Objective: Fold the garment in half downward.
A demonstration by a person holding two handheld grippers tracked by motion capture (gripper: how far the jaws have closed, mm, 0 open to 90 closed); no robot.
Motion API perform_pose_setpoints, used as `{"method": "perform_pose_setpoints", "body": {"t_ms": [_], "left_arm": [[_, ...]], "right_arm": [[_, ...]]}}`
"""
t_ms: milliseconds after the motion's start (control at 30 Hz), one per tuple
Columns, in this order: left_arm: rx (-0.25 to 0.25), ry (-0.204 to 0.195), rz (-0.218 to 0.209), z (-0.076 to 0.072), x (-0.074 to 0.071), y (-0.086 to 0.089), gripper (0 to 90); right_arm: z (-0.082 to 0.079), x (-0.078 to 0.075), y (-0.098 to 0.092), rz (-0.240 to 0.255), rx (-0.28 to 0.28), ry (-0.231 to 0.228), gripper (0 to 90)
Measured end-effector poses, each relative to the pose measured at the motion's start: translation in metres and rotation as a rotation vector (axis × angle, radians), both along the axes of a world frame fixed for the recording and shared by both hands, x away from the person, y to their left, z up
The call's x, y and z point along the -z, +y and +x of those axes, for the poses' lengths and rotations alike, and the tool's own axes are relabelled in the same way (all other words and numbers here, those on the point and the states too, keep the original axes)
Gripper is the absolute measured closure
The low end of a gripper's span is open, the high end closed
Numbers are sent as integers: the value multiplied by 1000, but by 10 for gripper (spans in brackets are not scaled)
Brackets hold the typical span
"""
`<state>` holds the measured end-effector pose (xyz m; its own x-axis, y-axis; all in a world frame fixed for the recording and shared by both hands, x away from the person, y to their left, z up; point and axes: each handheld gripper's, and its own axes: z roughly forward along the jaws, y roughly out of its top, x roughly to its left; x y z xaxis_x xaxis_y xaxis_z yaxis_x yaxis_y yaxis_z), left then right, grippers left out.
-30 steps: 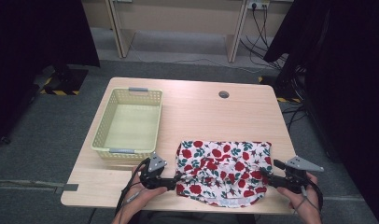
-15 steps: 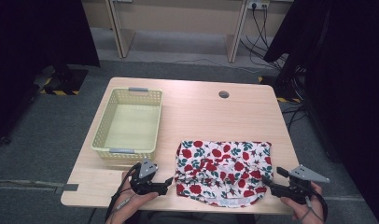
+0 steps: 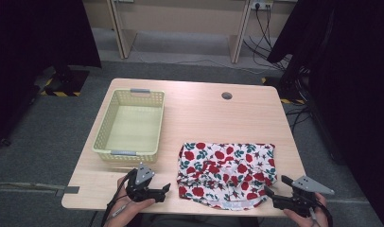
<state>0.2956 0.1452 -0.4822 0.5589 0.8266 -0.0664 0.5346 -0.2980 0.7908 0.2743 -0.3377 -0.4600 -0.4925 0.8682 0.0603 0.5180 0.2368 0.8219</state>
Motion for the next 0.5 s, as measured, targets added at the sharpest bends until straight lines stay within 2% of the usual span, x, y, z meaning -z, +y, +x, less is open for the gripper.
{"method": "perform_pose_setpoints", "body": {"t_ms": [267,500], "left_arm": [[4,0,17,-3,5,4,72],[-25,2,13,-8,8,13,70]], "right_arm": [[-7,5,-2,12,4,14,125],[-13,7,-4,10,8,16,113]]}}
